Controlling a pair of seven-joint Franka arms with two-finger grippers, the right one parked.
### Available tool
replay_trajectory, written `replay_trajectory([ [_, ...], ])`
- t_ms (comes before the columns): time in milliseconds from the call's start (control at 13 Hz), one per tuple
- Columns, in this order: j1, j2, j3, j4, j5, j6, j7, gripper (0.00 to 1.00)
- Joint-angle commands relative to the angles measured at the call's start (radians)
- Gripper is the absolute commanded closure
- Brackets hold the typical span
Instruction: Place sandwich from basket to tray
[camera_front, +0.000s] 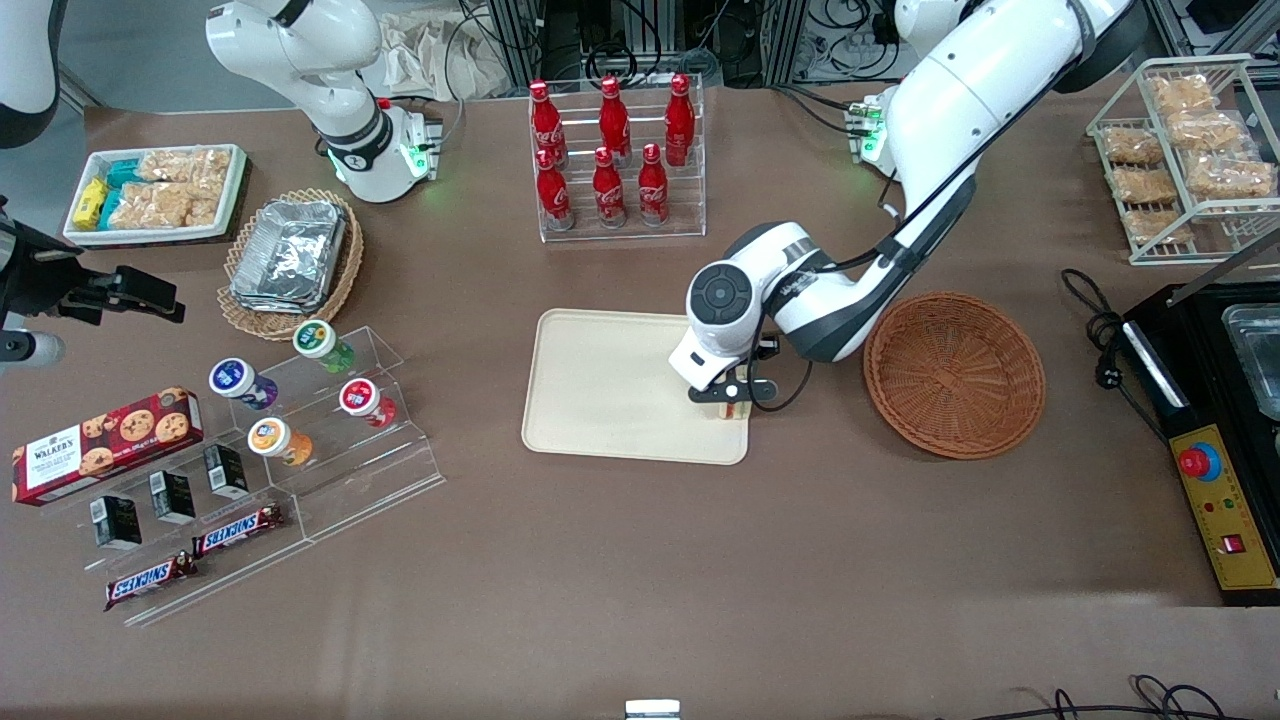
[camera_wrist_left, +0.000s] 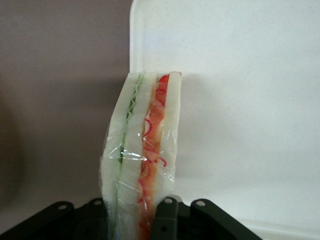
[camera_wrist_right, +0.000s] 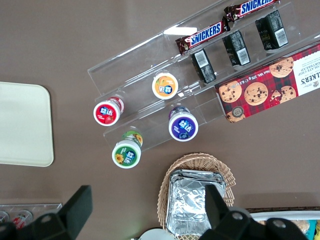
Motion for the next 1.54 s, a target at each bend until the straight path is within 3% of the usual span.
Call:
replay_trajectory([
  [0, -0.013, 0.005, -0.004, 0.023, 0.023, 0.02, -0.019, 1.0],
  [308, -0.022, 0.025, 0.004, 0.033, 0.051, 0.075, -0.054, 1.0],
  [385, -0.028, 0.035, 0.005, 0.033, 0.09, 0.075, -0.065, 0.64],
  [462, -0.038, 0.058, 0.005, 0.031, 0.141, 0.076, -0.09, 0.02],
  [615, -0.074, 0.1, 0.008, 0.062, 0.247, 0.075, -0.216, 0.0],
  [846, -0.064, 0.056, -0.001, 0.099, 0.241, -0.027, -0.308, 0.0],
  [923, -0.059, 0.017, -0.004, 0.125, 0.226, -0.125, -0.296, 0.0],
  [1077, -0.059, -0.046, 0.001, 0.256, 0.07, -0.245, -0.29, 0.0],
  [1154, -0.058, -0.072, 0.005, 0.31, 0.034, -0.278, -0.293, 0.0],
  [1462, 0.004, -0.184, -0.008, 0.359, -0.004, -0.405, -0.273, 0.0],
])
